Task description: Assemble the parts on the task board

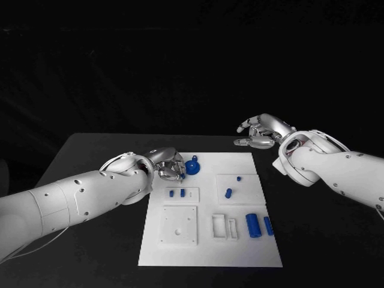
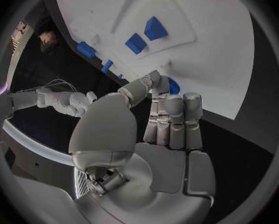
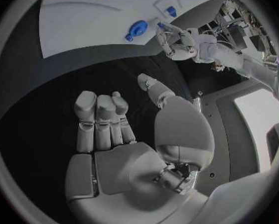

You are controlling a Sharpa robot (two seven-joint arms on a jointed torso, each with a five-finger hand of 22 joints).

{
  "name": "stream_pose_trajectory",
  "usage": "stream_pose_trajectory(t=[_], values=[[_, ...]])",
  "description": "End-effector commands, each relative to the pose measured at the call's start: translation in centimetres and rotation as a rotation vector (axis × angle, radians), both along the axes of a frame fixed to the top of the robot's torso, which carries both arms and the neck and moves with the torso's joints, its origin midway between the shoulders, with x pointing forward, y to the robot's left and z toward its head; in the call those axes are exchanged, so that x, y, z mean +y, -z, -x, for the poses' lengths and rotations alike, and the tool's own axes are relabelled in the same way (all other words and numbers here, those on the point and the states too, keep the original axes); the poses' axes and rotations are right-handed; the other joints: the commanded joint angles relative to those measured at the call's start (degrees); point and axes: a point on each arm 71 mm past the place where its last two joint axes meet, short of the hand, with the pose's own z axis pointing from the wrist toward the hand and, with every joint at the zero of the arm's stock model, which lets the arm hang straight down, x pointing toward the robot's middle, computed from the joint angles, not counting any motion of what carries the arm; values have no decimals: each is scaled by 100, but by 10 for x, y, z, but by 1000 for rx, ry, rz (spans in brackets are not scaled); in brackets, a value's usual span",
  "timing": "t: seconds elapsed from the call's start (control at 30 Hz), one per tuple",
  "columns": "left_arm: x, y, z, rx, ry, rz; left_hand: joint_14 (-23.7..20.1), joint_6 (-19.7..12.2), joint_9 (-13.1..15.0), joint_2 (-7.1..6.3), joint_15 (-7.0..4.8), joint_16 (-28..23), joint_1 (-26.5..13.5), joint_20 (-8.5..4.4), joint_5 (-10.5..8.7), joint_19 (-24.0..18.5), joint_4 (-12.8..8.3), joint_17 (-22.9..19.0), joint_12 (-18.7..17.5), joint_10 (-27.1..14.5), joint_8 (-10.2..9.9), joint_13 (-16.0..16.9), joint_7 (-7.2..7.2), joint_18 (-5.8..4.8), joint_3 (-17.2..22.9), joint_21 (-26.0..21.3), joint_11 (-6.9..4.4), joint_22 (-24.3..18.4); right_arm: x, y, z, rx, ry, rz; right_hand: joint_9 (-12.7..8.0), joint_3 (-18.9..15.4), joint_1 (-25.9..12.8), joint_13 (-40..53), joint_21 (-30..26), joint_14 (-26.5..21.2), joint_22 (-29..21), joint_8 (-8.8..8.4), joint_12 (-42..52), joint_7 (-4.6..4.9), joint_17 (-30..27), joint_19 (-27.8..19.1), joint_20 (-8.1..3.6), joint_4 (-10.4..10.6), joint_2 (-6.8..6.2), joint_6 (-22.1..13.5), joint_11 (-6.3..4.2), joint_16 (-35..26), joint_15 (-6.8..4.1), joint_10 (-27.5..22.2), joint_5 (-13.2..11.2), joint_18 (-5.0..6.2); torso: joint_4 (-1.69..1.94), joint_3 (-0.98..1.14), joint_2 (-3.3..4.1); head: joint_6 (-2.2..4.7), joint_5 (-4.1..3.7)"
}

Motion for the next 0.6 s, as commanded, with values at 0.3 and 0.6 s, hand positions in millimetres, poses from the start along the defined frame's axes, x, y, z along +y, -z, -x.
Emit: stream_pose_trajectory(t=[0.3,0.6], values=[[7,4,1,48,2,-40,31,80,5,32,4,11,8,-270,21,28,-6,-7,-30,41,31,3,37,170,30,34,-4,-7,0,1,0,4,-12,7,1,-7,-18,-8,-27,28,38,-4,38,62,9,-3,-35,29,23,92,96,-41,-3,-196,37,673,-13,5,8,-18,26],[10,5,1,58,-1,-49,32,80,5,32,5,9,8,-271,18,28,-7,-9,-34,44,29,2,37,169,31,34,-4,-8,0,1,1,5,-12,7,1,-8,-17,-11,-28,28,39,-4,38,62,10,-4,-35,28,24,92,96,-42,-3,-197,37,673,-11,5,8,-29,30]])
